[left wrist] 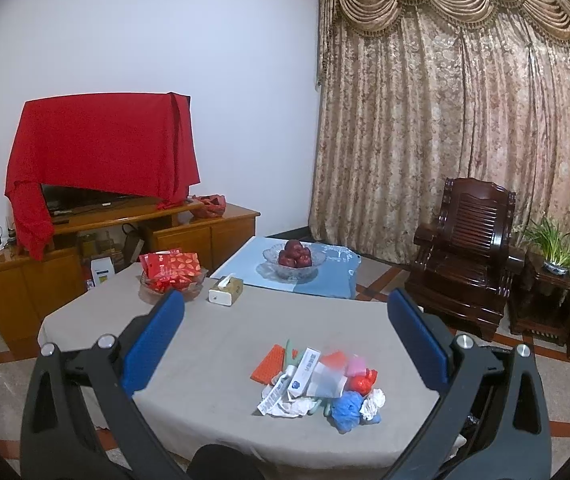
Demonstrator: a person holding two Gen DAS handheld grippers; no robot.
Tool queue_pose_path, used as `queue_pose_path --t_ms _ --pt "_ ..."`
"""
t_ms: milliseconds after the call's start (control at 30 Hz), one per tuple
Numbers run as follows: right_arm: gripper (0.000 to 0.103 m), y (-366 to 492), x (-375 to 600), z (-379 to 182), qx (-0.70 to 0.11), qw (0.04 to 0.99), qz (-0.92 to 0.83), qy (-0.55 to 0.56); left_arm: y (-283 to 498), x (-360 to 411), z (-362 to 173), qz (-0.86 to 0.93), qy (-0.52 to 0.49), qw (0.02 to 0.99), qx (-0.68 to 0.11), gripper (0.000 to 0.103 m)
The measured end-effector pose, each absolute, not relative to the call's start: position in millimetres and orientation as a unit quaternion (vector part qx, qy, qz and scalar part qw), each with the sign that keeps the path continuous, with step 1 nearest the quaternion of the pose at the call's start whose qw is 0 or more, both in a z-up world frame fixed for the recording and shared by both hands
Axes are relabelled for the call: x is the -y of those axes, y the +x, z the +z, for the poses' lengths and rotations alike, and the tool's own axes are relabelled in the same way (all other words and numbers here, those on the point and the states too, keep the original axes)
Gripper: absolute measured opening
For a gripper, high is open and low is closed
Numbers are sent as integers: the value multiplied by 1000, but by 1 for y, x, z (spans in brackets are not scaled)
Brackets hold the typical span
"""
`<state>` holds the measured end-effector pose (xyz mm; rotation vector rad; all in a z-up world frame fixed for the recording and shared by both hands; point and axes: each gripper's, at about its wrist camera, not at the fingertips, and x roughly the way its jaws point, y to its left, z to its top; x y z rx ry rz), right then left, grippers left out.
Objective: Collect trash
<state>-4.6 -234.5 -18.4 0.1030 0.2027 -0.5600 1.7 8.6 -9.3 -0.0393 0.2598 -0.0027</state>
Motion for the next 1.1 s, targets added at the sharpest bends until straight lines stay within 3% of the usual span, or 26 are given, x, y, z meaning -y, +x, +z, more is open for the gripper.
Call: queue_pose_path --t_ms 1100 --pt "97 -9 236 -16 -99 955 -274 49 3 -14 4 0 -23 992 -126 98"
